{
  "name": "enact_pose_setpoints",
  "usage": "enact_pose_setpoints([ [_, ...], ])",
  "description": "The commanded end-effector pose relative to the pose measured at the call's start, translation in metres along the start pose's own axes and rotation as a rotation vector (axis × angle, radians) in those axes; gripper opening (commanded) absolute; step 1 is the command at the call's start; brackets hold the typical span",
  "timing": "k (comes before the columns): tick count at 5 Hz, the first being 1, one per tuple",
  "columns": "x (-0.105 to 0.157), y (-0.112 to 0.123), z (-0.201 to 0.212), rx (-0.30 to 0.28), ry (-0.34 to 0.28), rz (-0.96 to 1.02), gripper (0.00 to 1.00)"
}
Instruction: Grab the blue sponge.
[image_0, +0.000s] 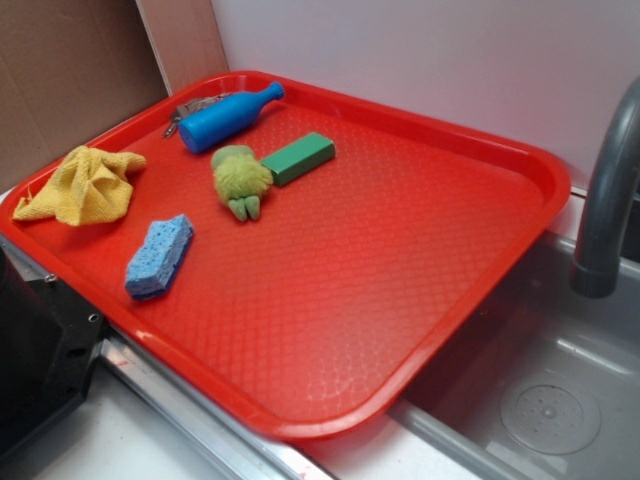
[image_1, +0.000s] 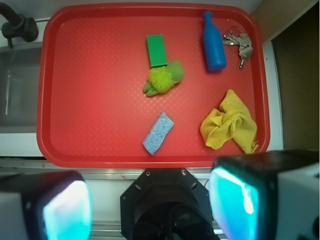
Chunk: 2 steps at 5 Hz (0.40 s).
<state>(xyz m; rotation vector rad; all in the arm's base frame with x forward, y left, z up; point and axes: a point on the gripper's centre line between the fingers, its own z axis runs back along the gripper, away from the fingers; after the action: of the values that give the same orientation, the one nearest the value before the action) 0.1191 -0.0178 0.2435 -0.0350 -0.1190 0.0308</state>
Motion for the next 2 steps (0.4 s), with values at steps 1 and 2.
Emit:
enact_pose_setpoints([
  [1,0.0,0.0,0.0,0.0,0.0,0.0,1.0],
  [2,0.017,0.013,-0.052,0.096,0.039,0.24,1.0],
])
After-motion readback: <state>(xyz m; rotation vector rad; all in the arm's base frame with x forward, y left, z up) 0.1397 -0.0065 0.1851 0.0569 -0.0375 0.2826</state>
